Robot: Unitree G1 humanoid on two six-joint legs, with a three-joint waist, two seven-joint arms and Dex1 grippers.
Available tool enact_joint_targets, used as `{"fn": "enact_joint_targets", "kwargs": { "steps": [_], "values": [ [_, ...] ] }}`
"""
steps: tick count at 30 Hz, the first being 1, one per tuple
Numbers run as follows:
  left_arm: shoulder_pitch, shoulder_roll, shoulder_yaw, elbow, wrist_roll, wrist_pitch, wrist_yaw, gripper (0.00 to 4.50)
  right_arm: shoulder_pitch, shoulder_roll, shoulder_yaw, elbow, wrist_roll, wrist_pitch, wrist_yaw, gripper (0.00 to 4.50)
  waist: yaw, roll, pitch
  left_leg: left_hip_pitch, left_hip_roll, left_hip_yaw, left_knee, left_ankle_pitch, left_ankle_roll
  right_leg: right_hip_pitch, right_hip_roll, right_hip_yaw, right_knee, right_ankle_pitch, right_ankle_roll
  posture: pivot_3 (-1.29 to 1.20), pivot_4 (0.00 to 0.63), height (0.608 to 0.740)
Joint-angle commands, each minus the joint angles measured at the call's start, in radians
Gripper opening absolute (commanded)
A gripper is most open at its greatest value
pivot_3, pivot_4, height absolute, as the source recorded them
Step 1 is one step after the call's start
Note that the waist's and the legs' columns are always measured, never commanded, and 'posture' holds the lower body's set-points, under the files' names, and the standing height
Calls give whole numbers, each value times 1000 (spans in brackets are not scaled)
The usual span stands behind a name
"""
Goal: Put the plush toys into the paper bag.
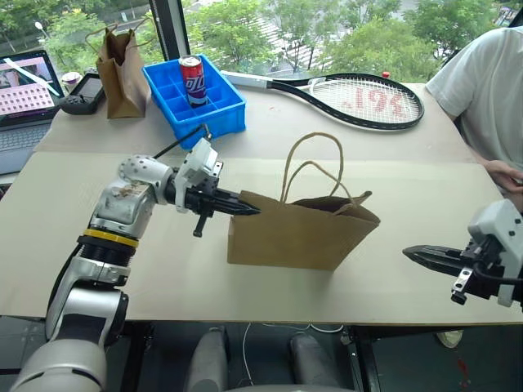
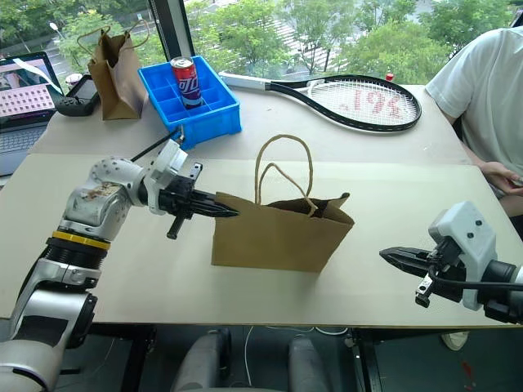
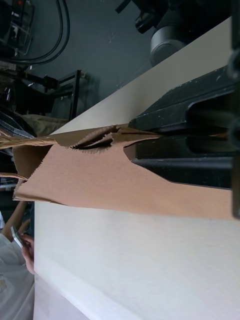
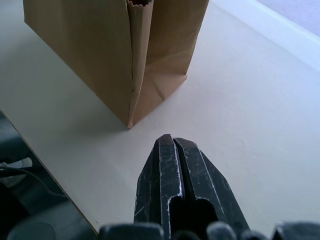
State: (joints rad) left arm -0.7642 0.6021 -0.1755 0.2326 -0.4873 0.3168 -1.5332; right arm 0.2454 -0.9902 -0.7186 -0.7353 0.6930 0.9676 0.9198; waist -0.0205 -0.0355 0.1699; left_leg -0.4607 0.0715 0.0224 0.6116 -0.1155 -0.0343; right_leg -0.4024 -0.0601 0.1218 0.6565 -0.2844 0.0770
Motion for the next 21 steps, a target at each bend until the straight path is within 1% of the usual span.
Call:
{"fn": "enact_joint_targets", "kwargs": {
  "steps": [1, 3, 7, 9, 10, 11, 13, 15, 16, 18, 20, 21],
  "values": [
    [10, 35, 26, -52, -10, 52, -6, 857, -36, -34, 5, 9, 18, -3, -6, 0, -1, 0, 0, 0, 0, 0, 0, 0, 0, 0, 0, 0, 0, 0, 0, 0, 150, 740],
    [14, 52, 30, -61, -17, 74, -18, 1478, -53, -47, 22, 22, 23, -8, 0, 0, 0, 0, 0, 0, 0, 0, 0, 0, 0, 0, 0, 0, 0, 0, 0, 0, 150, 740],
    [22, 96, 61, -103, -53, 136, -29, 2965, -73, -66, 44, 50, 37, -16, 20, 0, 0, 0, 0, 0, 0, 0, 0, 0, 0, 0, 0, 0, 0, 0, 0, 0, 150, 740],
    [35, 131, 105, -133, -92, 195, -15, 3653, -78, -63, 48, 62, 46, -19, 31, 0, 0, 0, 0, 0, 0, 0, 0, 0, 0, 0, 0, 0, 0, 0, 0, 0, 150, 740],
    [42, 147, 133, -147, -112, 228, -1, 4108, -80, -60, 48, 69, 47, -25, 34, 0, 0, 0, 0, 0, 0, 0, 0, 0, 0, 0, 0, 0, 0, 0, 0, 0, 150, 740],
    [51, 162, 156, -158, -128, 254, 11, 4394, -79, -55, 47, 73, 48, -31, 37, 0, -2, 0, 0, 0, 0, 0, 0, 0, 0, 0, 0, 0, 0, 0, 0, 0, 150, 740],
    [92, 202, 230, -178, -160, 313, 60, 4451, -78, -29, 41, 91, 45, -56, 34, 0, -4, 0, 0, 0, 0, 0, 0, 0, 0, 0, 0, 0, 0, 0, 0, 0, 150, 740],
    [188, 243, 318, -204, -153, 335, 141, 4451, -66, 11, 36, 109, 36, -90, 30, 0, -9, 0, 0, 0, 0, 0, 0, 0, 0, 0, 0, -1, 1, 0, 0, 0, 150, 740],
    [229, 256, 343, -219, -146, 334, 169, 4451, -62, 27, 35, 113, 35, -100, 25, 0, -13, 0, 0, 1, 0, -1, 0, 0, 0, 0, 0, 0, 1, 0, 0, 0, 150, 740],
    [306, 294, 356, -246, -142, 377, 191, 4451, -58, 51, 36, 122, 28, -121, 14, 0, -18, 0, 0, 1, 0, -1, -1, 0, 0, 0, 0, -1, 1, 0, 0, 0, 150, 740],
    [394, 301, 374, -276, -127, 362, 225, 4500, -58, 80, 39, 135, 25, -149, 6, 590, -18, 0, 0, 1, 0, -1, -1, 0, 0, 0, 0, -1, 1, 0, 0, 0, 150, 740],
    [436, 282, 396, -299, -110, 321, 265, 4500, -53, 92, 45, 142, 17, -170, 7, 634, -17, 0, 0, 1, 0, -1, -1, 0, 0, 0, 0, -1, 1, 0, 0, 0, 150, 740]
  ]
}}
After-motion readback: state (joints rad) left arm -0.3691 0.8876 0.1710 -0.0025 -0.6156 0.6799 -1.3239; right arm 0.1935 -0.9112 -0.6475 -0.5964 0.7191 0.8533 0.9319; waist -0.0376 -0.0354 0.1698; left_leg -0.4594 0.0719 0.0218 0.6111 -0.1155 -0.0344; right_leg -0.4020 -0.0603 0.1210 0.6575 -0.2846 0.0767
